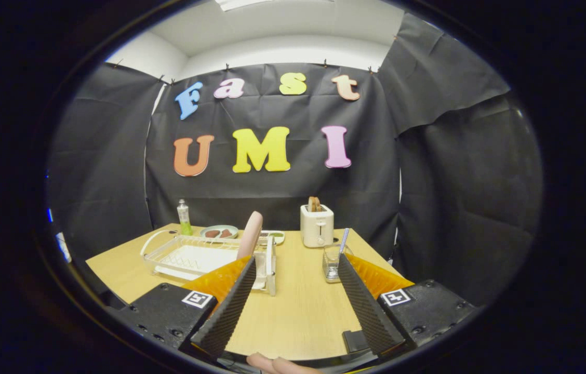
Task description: Take the plate from the dish rack, then take the spoon from the basket and place it into the plate.
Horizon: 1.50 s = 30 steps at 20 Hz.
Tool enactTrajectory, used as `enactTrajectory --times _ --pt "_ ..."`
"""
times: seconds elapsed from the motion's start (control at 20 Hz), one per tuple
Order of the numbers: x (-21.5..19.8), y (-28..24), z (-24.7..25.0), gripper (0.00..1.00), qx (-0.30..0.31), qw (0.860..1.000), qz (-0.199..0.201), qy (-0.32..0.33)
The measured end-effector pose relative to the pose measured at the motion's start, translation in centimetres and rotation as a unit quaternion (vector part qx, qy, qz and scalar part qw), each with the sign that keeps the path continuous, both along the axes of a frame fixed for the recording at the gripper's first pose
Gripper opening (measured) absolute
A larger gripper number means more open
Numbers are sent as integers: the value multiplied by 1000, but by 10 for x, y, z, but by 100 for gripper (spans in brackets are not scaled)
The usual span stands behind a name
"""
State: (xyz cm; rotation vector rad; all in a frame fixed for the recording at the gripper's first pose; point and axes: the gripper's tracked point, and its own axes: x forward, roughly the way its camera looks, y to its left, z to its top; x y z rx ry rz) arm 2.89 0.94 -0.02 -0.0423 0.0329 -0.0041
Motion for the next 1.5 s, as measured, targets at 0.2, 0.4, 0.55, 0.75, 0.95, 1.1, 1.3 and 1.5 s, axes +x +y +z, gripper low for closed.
enactTrajectory --times 0.2,0.4,0.55,0.75,0.95,1.1,1.3,1.5 --pt "36 12 19 100 -16 999 8 26" --pt "94 40 49 100 -31 996 32 75" --pt "143 64 66 100 -40 991 47 118" --pt "206 98 59 100 -64 976 68 196" --pt "258 118 51 92 -86 953 55 285" --pt "288 125 50 72 -131 934 30 331" --pt "298 121 29 63 -130 893 -38 429" --pt "307 120 24 48 -151 877 -70 451"
